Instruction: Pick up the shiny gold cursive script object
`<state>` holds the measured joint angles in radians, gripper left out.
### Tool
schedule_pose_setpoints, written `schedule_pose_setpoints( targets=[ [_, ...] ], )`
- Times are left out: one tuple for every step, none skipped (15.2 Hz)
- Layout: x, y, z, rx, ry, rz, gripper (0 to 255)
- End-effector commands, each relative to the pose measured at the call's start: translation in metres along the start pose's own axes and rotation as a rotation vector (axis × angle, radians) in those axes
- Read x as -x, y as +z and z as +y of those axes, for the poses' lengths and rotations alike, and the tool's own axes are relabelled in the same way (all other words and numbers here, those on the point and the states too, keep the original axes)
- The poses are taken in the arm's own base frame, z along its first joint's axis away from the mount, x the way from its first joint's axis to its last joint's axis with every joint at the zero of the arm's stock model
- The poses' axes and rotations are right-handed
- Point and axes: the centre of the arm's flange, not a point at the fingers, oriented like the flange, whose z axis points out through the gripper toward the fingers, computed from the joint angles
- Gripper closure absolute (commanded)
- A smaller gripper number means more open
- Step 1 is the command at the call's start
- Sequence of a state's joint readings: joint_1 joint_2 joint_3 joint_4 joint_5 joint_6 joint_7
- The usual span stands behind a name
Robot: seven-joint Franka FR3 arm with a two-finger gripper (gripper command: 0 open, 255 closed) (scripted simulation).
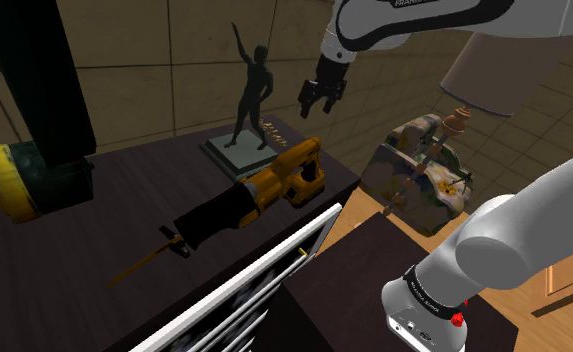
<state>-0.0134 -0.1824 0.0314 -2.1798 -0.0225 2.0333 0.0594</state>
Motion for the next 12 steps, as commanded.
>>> schedule_pose_setpoints(
  targets=[
    [-0.022,0.015,0.000,0.000,0.002,-0.011,0],
    [-0.033,0.024,0.000,0.000,0.003,-0.016,0],
    [-0.044,0.033,0.000,0.001,0.004,-0.022,0],
    [-0.055,0.041,0.000,0.001,0.005,-0.028,0],
    [-0.065,0.050,0.000,0.001,0.006,-0.033,0],
    [-0.076,0.059,0.000,0.001,0.007,-0.039,0],
    [-0.087,0.068,0.000,0.001,0.008,-0.044,0],
    [-0.097,0.077,0.000,0.001,0.008,-0.050,0],
    [-0.108,0.086,0.000,0.001,0.009,-0.056,0],
    [-0.119,0.095,0.000,0.002,0.010,-0.061,0],
    [-0.129,0.104,0.000,0.002,0.011,-0.067,0],
    [-0.139,0.113,0.000,0.002,0.012,-0.072,0]
  ],
)
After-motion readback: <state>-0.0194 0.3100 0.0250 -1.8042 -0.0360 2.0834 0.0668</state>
